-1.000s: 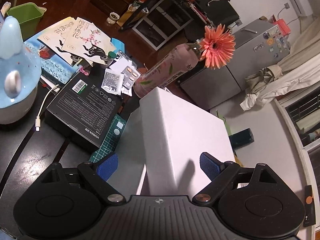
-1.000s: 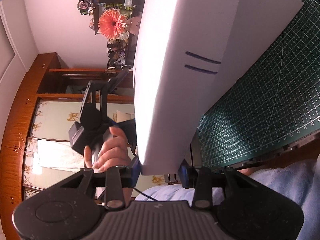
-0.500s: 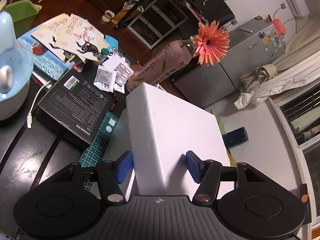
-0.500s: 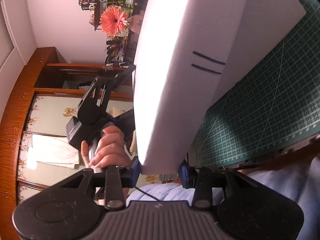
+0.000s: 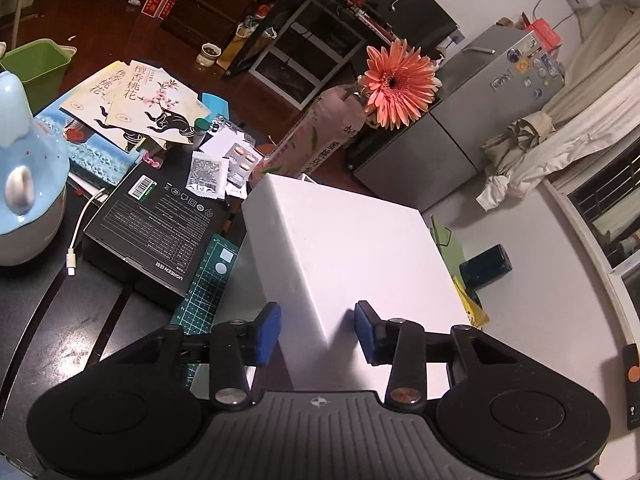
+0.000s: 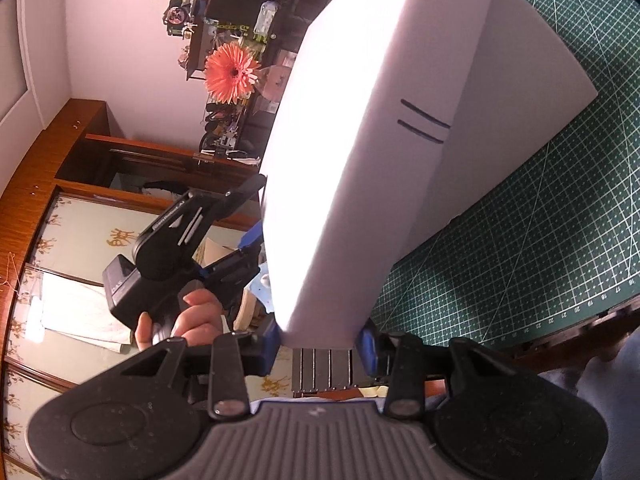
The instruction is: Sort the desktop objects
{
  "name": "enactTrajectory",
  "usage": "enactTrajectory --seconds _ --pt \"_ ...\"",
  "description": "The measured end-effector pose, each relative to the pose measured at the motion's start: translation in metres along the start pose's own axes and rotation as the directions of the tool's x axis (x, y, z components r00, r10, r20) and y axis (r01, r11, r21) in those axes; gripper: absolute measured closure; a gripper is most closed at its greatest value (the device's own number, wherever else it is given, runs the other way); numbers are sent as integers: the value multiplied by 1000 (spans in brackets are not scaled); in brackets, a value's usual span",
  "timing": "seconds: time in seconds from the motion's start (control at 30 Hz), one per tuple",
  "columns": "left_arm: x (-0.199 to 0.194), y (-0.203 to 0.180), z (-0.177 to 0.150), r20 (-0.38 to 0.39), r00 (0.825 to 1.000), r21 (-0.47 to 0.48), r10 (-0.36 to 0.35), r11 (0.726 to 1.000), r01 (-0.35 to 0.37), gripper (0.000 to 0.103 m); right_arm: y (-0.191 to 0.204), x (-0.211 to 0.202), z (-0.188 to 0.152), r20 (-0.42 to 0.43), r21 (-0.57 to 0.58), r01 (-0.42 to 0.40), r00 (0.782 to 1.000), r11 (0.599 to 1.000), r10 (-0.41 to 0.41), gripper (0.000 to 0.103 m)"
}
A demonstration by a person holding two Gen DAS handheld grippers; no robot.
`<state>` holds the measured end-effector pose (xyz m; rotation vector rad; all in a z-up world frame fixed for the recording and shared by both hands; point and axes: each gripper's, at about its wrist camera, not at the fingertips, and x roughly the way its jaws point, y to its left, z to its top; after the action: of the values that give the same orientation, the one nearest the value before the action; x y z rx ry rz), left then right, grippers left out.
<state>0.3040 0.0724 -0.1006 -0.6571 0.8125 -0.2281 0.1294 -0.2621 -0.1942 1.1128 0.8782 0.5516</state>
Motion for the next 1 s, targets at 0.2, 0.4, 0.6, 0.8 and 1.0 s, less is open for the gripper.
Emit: enactTrajectory --seconds 0.2,0.4,0.6,0.8,1.0 --pt "-4 2 2 4 1000 -11 -19 1000 19 80 5 1 2 28 -17 21 999 1000 -20 64" --pt "-4 12 5 18 999 -73 -38 997 40 78 7 5 3 17 -18 23 1000 1000 -22 64" --pt "-5 28 9 58 994 -170 -88 981 97 51 3 4 -1 -17 2 3 1000 1000 -3 65" --pt "7 46 14 67 995 -248 -78 964 92 40 1 6 -3 -45 26 -9 999 1000 10 65" --pt "23 53 22 75 987 -303 -143 939 159 37 0 7 -4 -57 32 -13 998 999 14 65"
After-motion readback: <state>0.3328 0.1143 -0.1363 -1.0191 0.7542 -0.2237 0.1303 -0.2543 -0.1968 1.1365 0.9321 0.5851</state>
